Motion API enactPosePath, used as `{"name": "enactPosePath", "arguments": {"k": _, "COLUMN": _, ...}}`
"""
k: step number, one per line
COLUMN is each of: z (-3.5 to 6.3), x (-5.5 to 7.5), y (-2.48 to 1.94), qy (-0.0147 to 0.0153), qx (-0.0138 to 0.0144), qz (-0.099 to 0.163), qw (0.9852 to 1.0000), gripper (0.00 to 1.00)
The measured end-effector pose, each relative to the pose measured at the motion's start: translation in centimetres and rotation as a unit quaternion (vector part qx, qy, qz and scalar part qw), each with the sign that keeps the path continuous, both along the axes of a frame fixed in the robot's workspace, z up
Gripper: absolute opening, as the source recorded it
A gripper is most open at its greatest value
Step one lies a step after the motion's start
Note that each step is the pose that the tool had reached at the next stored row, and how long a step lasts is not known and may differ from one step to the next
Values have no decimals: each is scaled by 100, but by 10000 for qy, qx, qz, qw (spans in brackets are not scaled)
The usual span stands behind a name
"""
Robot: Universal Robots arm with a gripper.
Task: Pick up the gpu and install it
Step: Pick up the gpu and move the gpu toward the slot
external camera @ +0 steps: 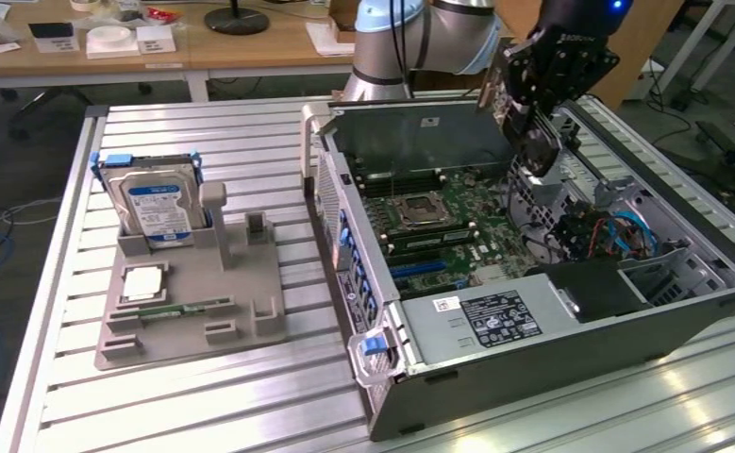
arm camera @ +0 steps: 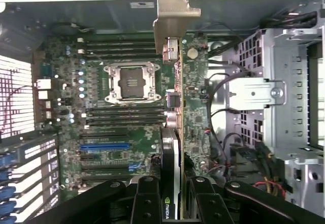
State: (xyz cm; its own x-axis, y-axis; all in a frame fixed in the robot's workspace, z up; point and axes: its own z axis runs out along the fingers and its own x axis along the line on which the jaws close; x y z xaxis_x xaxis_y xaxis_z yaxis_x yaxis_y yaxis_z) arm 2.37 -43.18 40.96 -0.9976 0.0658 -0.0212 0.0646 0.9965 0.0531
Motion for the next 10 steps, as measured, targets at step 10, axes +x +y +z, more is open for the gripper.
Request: {"name": "enactPosePath", "arguments": {"k": 10, "z": 0, "x": 264, "y": 0, "qy": 0, "qx": 0, "qz": 0, "qw": 10000, "gripper": 27}}
